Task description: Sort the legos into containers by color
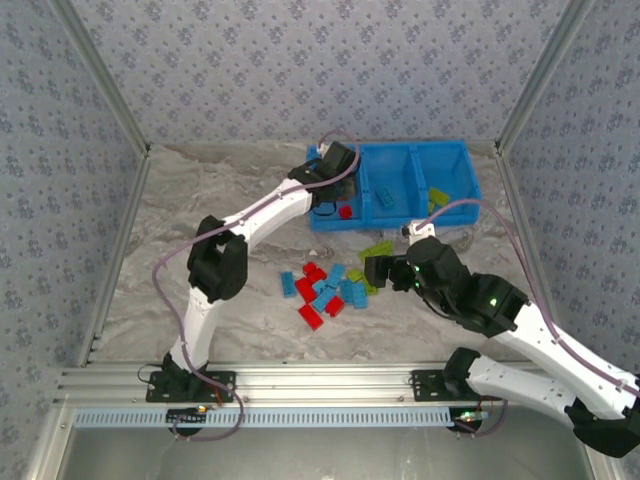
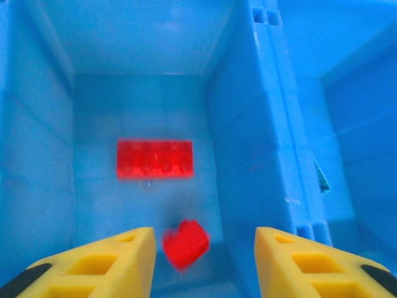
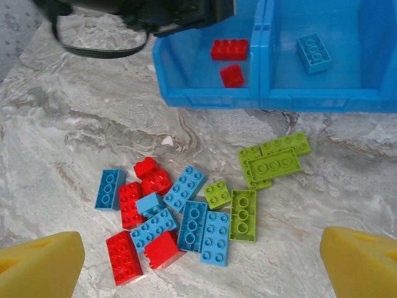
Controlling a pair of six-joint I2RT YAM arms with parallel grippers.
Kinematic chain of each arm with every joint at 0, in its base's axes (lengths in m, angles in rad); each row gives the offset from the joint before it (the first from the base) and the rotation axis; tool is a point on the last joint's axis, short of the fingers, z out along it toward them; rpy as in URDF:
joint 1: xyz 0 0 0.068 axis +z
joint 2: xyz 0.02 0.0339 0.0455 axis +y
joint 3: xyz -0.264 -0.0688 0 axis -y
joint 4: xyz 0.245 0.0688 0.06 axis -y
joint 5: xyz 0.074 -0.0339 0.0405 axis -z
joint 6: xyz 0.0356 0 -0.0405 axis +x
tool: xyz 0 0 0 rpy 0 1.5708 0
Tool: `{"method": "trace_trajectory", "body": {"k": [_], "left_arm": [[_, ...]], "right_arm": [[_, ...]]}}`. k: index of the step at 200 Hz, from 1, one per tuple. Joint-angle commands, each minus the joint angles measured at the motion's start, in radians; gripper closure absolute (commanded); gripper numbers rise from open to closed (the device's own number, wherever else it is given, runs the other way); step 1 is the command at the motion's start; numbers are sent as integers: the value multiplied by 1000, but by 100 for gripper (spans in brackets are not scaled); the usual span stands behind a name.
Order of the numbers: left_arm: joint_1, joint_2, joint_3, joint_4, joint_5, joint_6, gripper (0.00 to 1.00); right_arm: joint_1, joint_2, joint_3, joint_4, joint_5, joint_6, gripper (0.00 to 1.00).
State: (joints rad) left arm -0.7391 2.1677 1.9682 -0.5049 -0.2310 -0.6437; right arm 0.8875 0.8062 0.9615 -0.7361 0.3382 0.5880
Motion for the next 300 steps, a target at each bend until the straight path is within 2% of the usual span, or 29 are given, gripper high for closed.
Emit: {"method": "trace_trajectory", "body": {"k": [1,26,62,77,100,122,150,166,192,213,266,285,300], "left_arm": [[-23,-231,-106,30,14,23,50],[-46,-467,-313,59,55,84,48],[-76,-853,-620,28,106,294,47],[-81,-1001,-726,-35,113,390,45],[-86,-1210,-857,-159,185,559,40],[-89,-1402,-956,-280,195,666,38],[-90,-1637,-1059,-356,237,803,38],[-92,-1735,-1111,-373,326,898,30],[-91,-1810,-1180,-356,363,934,16],[-92,-1791,-1211,-344,365,935,13],[-91,-1761,-1279,-255,379,930,6],[-92,-1763,-1294,-242,384,928,5],[-92,-1763,-1303,-232,394,925,5]], "right_arm": [[-11,-2,-28,-43,32,52,0],[-12,9,-52,-37,-5,91,0],[17,119,-77,64,-116,159,1],[44,228,-46,70,-97,191,4],[100,448,57,108,-144,171,10],[164,663,180,160,-173,137,14],[177,892,347,181,-199,64,24],[171,1004,442,155,-205,50,30],[172,1147,568,93,-172,-11,31],[169,1232,646,41,-128,-20,31],[169,1372,729,5,-111,-8,32],[167,1399,740,13,-121,-10,43],[165,1413,749,12,-123,-10,57]]}}
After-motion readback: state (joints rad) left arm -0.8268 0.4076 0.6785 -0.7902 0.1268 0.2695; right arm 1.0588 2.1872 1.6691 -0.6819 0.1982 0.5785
